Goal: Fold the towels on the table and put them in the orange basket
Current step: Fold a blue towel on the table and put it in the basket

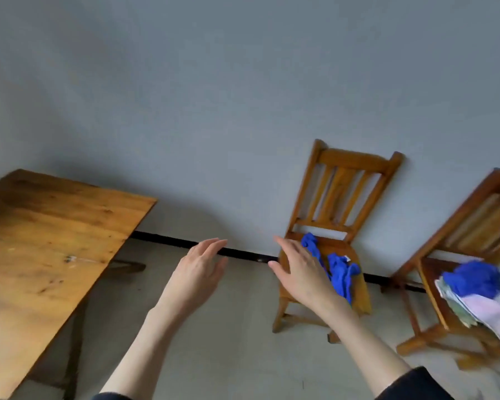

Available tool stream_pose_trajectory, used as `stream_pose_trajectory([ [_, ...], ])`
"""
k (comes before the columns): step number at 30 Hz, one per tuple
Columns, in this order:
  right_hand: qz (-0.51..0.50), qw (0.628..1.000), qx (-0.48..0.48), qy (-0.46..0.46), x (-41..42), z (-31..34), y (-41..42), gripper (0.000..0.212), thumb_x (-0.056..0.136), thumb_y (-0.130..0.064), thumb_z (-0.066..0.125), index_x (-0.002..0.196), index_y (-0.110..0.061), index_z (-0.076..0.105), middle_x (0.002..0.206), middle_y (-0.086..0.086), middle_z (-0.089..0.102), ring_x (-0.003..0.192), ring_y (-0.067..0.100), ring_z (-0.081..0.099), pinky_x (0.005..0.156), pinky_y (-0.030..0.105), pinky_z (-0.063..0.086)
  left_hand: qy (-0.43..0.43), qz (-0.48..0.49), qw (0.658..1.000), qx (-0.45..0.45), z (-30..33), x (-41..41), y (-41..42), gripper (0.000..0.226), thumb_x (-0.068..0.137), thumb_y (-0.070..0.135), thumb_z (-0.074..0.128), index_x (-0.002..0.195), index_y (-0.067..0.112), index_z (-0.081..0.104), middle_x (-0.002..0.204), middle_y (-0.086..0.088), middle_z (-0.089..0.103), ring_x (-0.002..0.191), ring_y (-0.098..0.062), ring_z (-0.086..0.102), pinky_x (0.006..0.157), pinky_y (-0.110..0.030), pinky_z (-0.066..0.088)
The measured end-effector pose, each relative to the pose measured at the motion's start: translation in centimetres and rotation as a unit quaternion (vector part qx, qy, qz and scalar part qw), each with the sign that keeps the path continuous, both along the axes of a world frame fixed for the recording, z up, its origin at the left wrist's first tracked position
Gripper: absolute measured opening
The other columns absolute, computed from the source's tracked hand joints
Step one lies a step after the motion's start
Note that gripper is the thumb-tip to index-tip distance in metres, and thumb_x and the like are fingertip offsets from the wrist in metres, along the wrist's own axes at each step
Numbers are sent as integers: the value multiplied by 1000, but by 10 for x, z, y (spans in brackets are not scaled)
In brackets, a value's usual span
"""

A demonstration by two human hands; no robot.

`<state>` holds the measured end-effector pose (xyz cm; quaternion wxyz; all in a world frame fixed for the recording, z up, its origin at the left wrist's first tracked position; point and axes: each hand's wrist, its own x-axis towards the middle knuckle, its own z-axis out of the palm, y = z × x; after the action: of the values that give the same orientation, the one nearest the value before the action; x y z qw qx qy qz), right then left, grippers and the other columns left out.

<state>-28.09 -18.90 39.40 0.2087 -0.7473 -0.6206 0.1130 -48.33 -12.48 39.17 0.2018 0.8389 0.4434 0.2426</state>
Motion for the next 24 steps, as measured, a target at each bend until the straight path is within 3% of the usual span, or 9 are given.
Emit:
stream_pose_trajectory([
  [8,-148,988,-18,26,128,-23,-71,52,92,-34,52,141,-21,36,143,-2,42,131,17,37,101,29,33,35,-152,987,-37,-26,147,-9,38,96,23,45,133,18,47,135,1,48,125,-16,43,100,-22,32],
  [13,-183,982,-39,41,199,-48,-69,51,92,-30,53,140,-18,38,141,-1,45,128,17,41,102,27,32,60,-203,975,-62,-62,222,9,36,95,23,47,131,20,49,134,3,49,122,-16,46,97,-24,36],
  [17,-201,974,-88,55,262,-88,-44,50,93,-30,51,140,-17,37,141,2,44,128,20,41,103,34,37,75,-205,965,-145,-109,287,37,35,95,22,48,129,17,51,129,-3,53,116,-21,52,91,-23,37],
  [19,-202,968,-133,66,289,-114,-30,49,94,-30,48,140,-17,36,139,2,45,125,21,43,99,34,38,104,-200,954,-195,-138,319,48,35,95,23,47,130,17,49,127,-6,53,115,-25,53,88,-24,35],
  [24,-204,951,-207,104,344,-180,-8,45,95,-27,46,137,-14,39,134,5,49,122,22,44,98,33,38,222,-222,910,-270,-206,379,64,41,96,21,45,137,18,42,141,-6,42,127,-24,43,99,-29,33],
])
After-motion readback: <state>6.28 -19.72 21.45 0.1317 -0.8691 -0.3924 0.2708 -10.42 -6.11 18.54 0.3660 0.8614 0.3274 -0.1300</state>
